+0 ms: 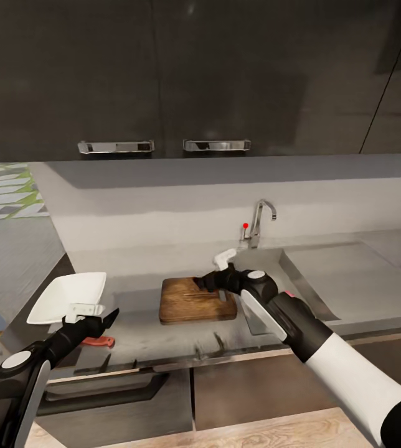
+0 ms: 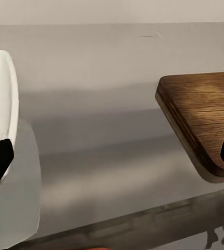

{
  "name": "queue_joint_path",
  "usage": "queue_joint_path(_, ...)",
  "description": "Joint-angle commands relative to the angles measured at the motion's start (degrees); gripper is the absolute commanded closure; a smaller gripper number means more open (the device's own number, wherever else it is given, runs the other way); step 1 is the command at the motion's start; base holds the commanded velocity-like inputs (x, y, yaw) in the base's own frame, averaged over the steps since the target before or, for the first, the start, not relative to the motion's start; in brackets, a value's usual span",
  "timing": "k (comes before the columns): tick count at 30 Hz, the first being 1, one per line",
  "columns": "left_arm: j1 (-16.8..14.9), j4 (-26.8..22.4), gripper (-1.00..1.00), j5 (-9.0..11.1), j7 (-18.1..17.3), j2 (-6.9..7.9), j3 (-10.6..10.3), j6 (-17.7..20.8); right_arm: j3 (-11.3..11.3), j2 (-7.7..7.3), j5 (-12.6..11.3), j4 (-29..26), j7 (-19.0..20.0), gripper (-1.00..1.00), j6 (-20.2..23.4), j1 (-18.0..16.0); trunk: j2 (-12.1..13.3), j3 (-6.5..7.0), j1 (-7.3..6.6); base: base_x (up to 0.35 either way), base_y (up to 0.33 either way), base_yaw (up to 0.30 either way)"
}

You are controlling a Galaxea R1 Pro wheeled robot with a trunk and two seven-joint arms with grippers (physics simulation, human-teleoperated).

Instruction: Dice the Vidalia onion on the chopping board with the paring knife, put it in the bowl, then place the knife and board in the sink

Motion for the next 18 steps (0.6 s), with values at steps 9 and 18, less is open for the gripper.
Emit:
queue_joint_path(9,-0.06,-0.07,-1.00,0.10,-0.30,1.37,0.19,0.44,0.32,5.92,0.58,-3.01,4.14,-1.00,14.47,-0.08,-0.13,-0.13,0.04,0.000,0.174,0.000)
queue_joint_path(18,-0.06,-0.07,-1.00,0.10,-0.26,2.99,0.40,0.49,8.76,6.34,0.66,-3.56,6.19,-1.00,15.83,-0.08,-0.13,-0.13,0.04,0.000,0.279,0.000)
